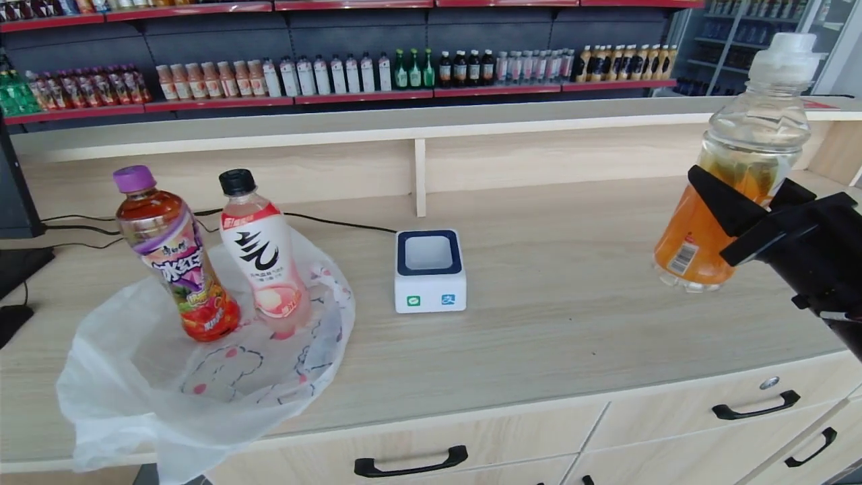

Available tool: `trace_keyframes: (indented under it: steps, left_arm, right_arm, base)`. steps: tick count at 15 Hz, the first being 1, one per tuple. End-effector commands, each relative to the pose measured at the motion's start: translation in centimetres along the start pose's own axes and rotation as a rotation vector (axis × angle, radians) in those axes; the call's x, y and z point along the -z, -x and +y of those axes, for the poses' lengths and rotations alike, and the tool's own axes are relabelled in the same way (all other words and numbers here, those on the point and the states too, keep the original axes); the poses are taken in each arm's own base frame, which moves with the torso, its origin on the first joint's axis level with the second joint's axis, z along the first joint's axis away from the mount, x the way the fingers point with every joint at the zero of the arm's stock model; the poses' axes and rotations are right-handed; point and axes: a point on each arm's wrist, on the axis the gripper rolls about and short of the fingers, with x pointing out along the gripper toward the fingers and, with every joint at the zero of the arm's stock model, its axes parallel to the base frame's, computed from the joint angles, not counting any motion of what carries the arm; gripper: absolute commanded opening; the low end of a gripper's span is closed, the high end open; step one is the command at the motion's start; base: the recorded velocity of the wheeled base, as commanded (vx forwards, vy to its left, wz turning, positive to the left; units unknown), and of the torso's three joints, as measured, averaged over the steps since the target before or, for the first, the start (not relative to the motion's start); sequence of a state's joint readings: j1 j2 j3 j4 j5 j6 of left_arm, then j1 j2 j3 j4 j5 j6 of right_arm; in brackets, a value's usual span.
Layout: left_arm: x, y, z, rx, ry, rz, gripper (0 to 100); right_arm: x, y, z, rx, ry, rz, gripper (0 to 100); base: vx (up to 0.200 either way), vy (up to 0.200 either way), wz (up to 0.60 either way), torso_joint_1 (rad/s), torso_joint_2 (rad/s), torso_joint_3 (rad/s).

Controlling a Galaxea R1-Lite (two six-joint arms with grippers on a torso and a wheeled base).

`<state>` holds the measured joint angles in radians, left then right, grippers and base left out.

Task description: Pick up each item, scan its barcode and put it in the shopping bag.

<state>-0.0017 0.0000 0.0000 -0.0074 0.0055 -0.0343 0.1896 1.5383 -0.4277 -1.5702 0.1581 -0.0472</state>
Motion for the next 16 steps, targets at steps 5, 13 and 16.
trace_keyframes:
  steps: [5, 13, 16]
  left_arm:
    - [0.0, 0.0, 0.0, -0.001, -0.004, 0.0, 100]
    - [0.0, 0.0, 0.0, -0.001, -0.004, 0.0, 100]
    - [0.0, 0.0, 0.0, -0.001, -0.004, -0.002, 100]
  right_arm:
    - [-0.2, -0.1, 0.1, -0.006, -0.001, -0.01, 0]
    - [0.8, -4.6, 3.3, -0.136, -0.055, -0.062, 0]
    - [1.6, -5.2, 5.8, -0.245, -0.094, -0.052, 0]
  base:
    - [0.0, 0.0, 0.48, 0.003, 0.0, 0.001]
    - [0.0, 0.0, 0.0, 0.0, 0.0, 0.0]
    - [0.0, 0.0, 0.0, 0.0, 0.0, 0.0]
